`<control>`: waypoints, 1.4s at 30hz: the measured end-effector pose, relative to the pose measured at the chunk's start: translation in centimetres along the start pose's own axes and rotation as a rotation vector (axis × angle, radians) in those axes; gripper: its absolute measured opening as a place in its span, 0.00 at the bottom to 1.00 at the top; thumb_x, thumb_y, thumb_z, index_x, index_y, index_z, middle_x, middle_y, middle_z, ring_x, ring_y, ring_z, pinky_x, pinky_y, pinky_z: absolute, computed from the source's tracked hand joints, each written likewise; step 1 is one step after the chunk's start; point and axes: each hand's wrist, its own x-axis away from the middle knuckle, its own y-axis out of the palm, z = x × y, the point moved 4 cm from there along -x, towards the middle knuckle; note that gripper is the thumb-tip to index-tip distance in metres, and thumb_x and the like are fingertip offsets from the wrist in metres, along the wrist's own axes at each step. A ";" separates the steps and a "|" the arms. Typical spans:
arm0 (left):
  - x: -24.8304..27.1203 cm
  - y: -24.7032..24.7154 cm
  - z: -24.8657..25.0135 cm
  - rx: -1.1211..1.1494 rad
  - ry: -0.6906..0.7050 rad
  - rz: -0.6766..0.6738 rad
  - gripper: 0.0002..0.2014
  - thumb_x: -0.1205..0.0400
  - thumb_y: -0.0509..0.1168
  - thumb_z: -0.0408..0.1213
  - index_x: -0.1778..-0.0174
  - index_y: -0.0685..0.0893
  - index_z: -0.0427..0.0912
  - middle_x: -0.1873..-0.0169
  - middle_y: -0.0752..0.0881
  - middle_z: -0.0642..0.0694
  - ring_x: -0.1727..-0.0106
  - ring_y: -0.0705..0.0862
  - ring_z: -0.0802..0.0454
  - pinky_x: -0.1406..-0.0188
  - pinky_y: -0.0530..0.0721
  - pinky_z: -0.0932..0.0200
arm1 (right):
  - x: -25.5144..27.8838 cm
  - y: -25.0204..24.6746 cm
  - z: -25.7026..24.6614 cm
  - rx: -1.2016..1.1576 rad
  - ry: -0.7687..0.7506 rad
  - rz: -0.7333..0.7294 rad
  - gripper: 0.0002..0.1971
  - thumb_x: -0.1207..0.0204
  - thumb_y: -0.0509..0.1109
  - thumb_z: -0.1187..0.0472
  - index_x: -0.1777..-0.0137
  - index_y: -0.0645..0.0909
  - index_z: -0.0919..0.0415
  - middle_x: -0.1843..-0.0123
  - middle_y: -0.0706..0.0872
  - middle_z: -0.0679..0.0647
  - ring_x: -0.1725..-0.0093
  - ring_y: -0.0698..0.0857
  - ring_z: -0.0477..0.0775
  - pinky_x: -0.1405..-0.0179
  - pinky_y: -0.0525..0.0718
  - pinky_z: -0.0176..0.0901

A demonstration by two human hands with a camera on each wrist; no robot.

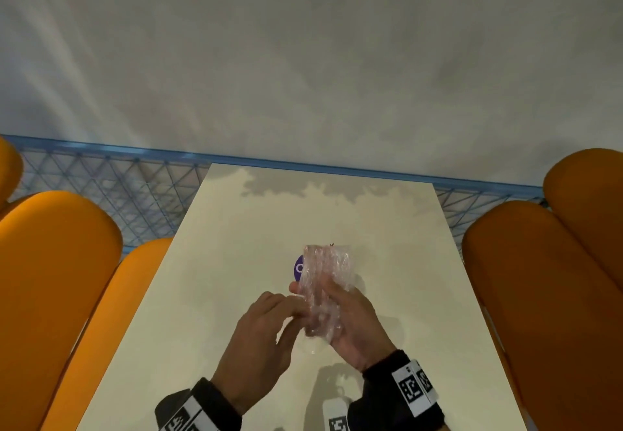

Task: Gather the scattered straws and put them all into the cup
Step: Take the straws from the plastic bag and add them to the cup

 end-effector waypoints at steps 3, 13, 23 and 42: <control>-0.8 -1.7 0.6 0.112 -0.107 0.108 0.10 0.18 0.68 0.31 0.58 0.79 0.51 0.67 0.85 0.58 0.65 0.85 0.58 0.66 0.79 0.71 | 0.9 -0.6 -0.1 -0.004 -0.056 -0.035 0.26 0.22 0.72 0.49 0.35 0.78 0.70 0.49 0.86 0.63 0.62 0.85 0.57 0.69 0.81 0.44; -5.3 -7.2 4.5 0.221 -0.109 0.072 0.08 0.19 0.62 0.48 0.59 0.80 0.50 0.80 0.81 0.53 0.79 0.78 0.57 0.76 0.73 0.71 | 5.4 -2.9 1.0 0.914 0.030 -0.064 0.23 0.28 0.74 0.52 0.32 0.79 0.49 0.43 0.89 0.45 0.46 0.88 0.45 0.51 0.82 0.31; -4.5 -6.1 6.8 0.187 0.009 -0.159 0.05 0.16 0.66 0.39 0.58 0.81 0.51 0.78 0.85 0.53 0.75 0.83 0.53 0.74 0.78 0.63 | 11.8 8.5 -11.5 1.576 -0.659 0.033 0.09 0.24 0.65 0.45 0.54 0.87 0.42 0.27 0.77 0.35 0.27 0.69 0.32 0.35 0.68 0.29; 2.0 -2.0 -1.7 1.523 -1.108 -0.215 0.43 0.35 0.62 0.77 0.57 0.87 0.32 0.61 0.83 0.33 0.59 0.83 0.39 0.63 0.76 0.50 | 7.0 11.9 -11.1 1.260 -0.797 -0.155 0.28 0.30 0.63 0.84 0.44 0.87 0.52 0.44 0.88 0.34 0.42 0.86 0.34 0.42 0.83 0.32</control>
